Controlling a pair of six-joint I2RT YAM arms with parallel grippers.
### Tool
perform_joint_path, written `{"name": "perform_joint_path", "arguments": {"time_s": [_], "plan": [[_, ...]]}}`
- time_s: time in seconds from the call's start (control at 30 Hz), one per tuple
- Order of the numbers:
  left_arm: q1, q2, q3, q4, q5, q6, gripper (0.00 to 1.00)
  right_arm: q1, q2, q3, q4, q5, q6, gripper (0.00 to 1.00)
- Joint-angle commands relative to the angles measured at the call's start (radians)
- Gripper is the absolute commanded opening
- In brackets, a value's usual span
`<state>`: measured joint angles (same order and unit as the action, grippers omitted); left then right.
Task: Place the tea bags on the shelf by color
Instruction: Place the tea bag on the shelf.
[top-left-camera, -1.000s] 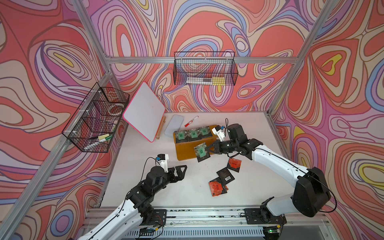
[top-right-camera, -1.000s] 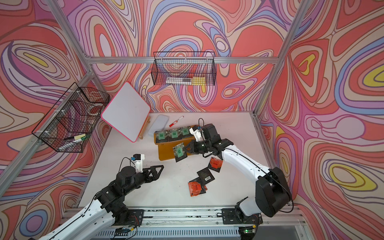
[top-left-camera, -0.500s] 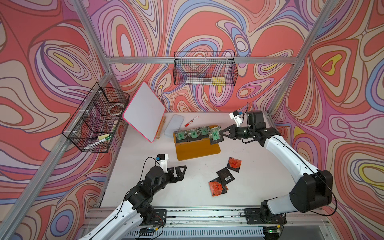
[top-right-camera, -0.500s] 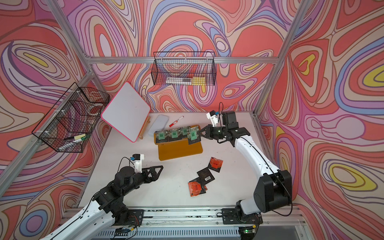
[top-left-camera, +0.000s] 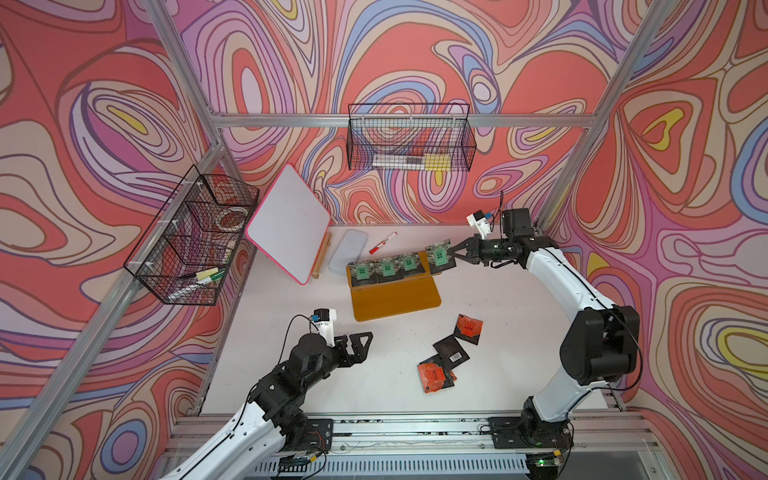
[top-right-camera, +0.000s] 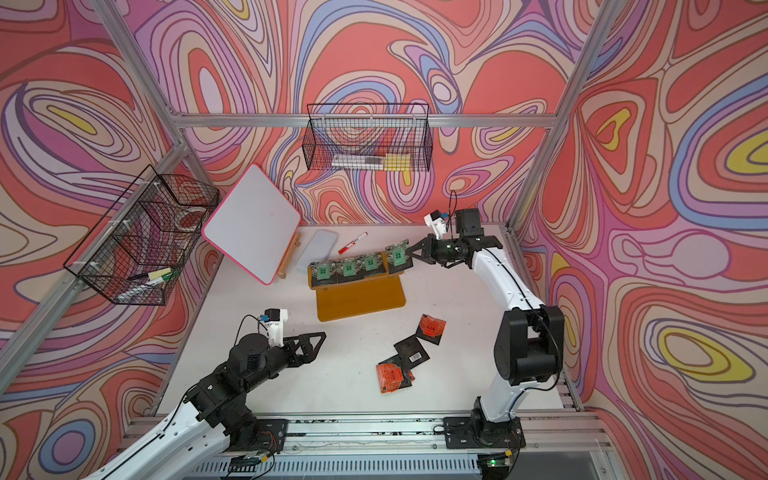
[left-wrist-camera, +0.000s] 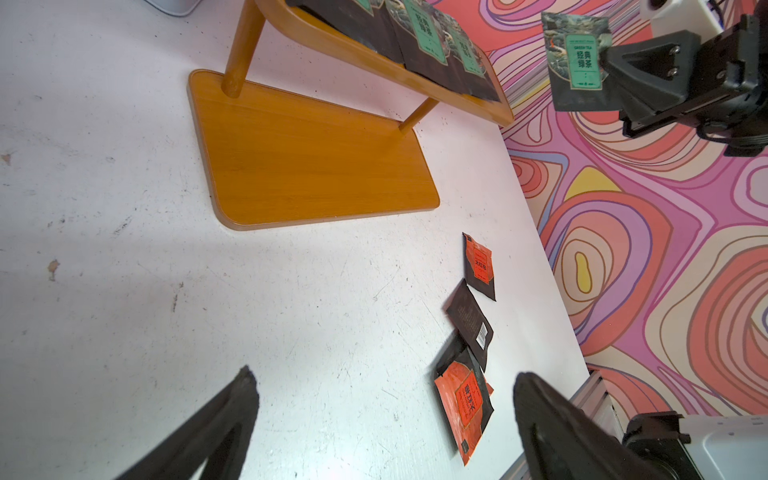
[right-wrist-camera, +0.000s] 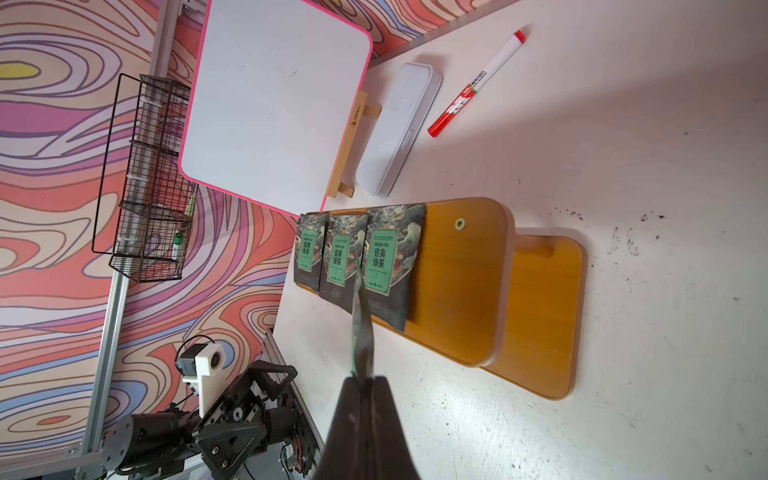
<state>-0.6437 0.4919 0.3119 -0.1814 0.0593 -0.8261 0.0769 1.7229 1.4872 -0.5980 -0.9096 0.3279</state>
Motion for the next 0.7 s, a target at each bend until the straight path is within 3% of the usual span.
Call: {"name": "perform_joint_path", "arguments": {"time_s": [0.0, 0.67], "plan": [[-0.007, -0.004, 0.016, -0.012, -0.009, 0.014, 0.99, -0.018, 0.036, 0.043, -0.043, -0.026, -0.046, 0.0], [-0.007, 0.018, 0.012, 0.014, -0.007, 0.01, 0.99, -0.034, 0.217, 0.177, -0.108, -0.064, -0.097, 0.0]]}}
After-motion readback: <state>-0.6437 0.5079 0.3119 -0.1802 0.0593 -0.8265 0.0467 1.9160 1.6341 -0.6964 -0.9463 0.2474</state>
